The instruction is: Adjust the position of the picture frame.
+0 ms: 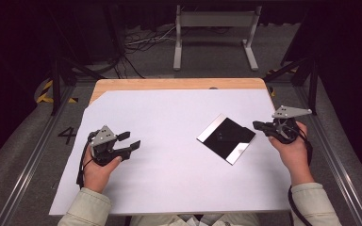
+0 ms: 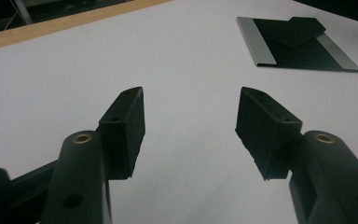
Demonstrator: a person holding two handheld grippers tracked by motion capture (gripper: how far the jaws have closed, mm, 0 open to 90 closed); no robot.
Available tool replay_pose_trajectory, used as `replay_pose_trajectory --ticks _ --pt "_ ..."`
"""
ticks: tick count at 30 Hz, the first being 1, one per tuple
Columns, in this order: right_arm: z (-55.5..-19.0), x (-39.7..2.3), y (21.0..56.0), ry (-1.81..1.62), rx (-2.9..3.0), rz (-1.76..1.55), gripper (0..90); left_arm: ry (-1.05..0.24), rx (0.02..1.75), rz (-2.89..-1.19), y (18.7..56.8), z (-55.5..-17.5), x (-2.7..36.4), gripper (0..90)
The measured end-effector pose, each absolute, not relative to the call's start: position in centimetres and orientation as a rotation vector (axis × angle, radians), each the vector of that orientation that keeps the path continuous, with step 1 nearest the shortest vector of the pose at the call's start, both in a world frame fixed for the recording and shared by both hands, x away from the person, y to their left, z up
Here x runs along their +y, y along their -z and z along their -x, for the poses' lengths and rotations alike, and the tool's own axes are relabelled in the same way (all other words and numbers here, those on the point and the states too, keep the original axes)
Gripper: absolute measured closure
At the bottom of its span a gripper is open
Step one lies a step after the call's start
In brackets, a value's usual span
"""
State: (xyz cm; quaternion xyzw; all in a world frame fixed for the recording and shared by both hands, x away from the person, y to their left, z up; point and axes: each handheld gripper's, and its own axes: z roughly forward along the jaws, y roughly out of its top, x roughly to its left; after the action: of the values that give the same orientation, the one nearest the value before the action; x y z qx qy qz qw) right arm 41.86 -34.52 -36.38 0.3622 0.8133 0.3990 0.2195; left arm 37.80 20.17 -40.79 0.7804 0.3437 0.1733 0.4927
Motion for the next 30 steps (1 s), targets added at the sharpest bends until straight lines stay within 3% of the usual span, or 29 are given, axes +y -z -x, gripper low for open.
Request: replay_pose_trajectory --ticks 18,30 --pt "-45.2 -35.1 37.4 -0.975 2.322 -1.149 89.9 -0.391 0.849 -1.905 41.2 -38.0 19.8 36.3" --pt "-47.4 -35.3 40.3 -0.829 2.344 -1.276 90.0 -0.383 0.855 -1.914 41.4 -38.1 19.6 35.3"
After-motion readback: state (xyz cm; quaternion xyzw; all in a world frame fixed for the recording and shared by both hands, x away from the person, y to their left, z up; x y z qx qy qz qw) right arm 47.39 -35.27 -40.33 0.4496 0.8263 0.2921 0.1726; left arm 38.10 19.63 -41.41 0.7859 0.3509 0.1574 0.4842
